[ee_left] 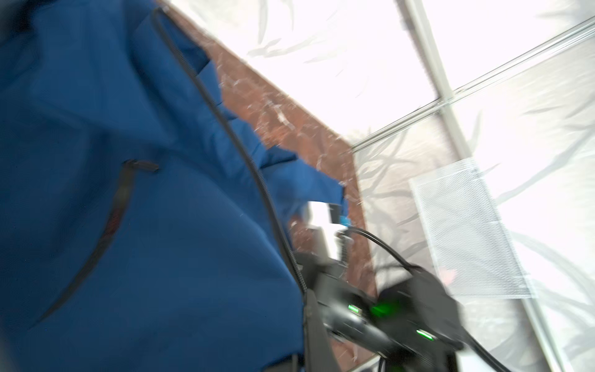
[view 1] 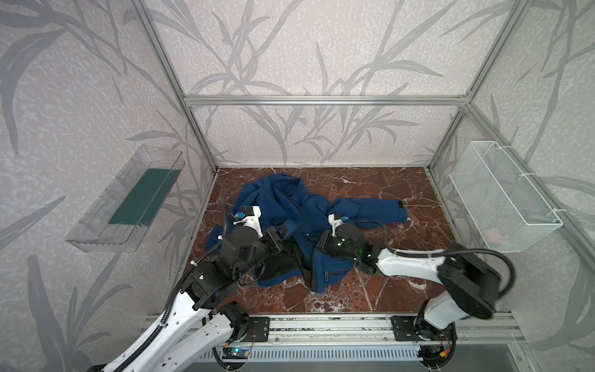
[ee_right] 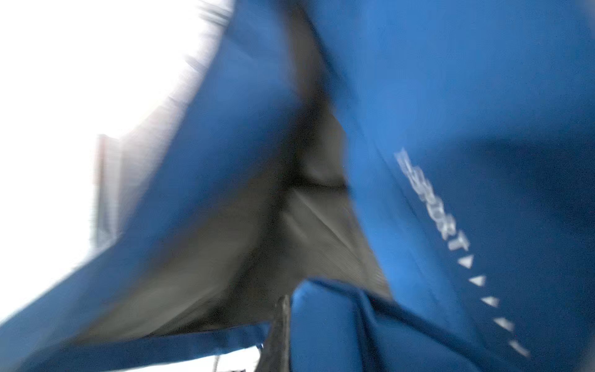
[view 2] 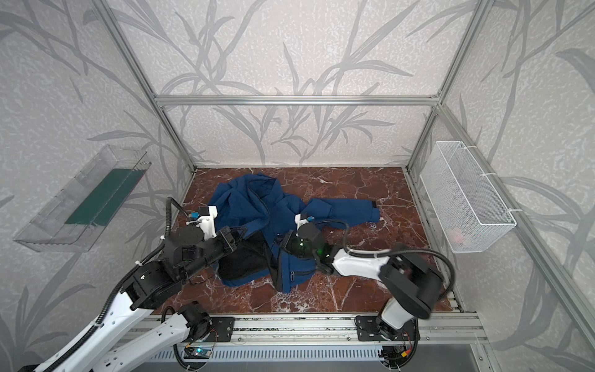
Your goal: Zip up the jacket
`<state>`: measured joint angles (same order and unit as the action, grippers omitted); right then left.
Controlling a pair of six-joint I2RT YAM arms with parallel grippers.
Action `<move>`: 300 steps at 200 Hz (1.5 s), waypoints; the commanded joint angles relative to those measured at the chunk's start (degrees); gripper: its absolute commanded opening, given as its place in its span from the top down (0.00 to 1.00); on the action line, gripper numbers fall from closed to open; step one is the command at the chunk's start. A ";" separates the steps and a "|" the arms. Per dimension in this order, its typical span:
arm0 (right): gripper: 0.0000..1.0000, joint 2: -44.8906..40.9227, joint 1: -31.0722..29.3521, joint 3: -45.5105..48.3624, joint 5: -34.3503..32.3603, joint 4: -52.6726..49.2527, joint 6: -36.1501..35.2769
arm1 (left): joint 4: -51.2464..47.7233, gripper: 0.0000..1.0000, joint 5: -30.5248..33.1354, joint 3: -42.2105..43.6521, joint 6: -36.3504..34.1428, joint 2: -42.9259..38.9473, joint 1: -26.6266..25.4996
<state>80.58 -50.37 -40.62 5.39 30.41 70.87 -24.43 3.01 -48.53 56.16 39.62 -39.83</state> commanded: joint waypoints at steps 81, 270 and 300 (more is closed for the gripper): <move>1.00 -21.90 9.91 -0.86 -0.79 25.42 -16.22 | 67.42 1.00 -1.02 -10.31 -24.84 22.10 -8.12; 1.00 -17.16 9.15 -19.59 6.06 40.56 -20.68 | 105.64 1.00 -2.76 -28.47 -46.78 46.87 -15.60; 1.00 -15.09 9.15 -24.26 7.06 41.77 -20.35 | 105.64 1.00 -3.80 -31.59 -50.91 46.85 -17.63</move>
<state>64.95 -41.04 -59.90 11.00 65.56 51.16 75.79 2.13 -75.88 10.79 87.22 -55.59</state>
